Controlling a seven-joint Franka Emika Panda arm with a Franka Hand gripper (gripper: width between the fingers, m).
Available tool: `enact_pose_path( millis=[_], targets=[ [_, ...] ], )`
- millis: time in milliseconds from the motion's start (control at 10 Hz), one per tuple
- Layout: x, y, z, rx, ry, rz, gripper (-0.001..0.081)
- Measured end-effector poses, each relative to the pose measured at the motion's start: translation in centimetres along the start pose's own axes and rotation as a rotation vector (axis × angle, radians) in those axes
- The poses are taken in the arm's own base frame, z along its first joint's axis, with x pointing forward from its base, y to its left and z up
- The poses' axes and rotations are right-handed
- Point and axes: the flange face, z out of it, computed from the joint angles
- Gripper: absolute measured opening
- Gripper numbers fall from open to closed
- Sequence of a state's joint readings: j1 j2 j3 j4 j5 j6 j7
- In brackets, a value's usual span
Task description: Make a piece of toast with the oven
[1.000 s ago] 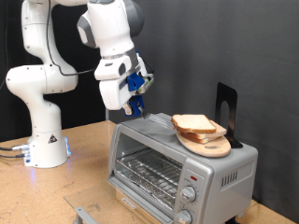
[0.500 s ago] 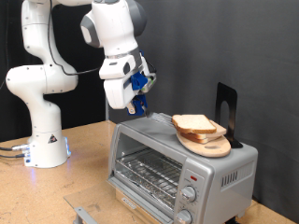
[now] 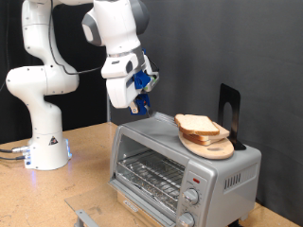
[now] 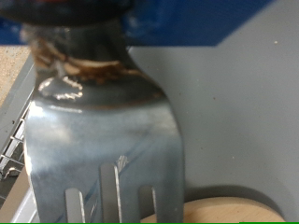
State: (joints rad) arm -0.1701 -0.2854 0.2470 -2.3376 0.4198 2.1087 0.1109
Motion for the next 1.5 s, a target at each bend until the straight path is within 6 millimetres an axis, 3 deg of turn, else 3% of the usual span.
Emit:
enact_pose_path(
  millis=[700, 1500],
  targets=[
    [0.4, -0.1, -1.0, 0.009, 0.018, 0.009, 0.0393],
    [0.9, -2.0, 0.6, -0.033, 0.028, 0.059, 0.0393]
  ],
)
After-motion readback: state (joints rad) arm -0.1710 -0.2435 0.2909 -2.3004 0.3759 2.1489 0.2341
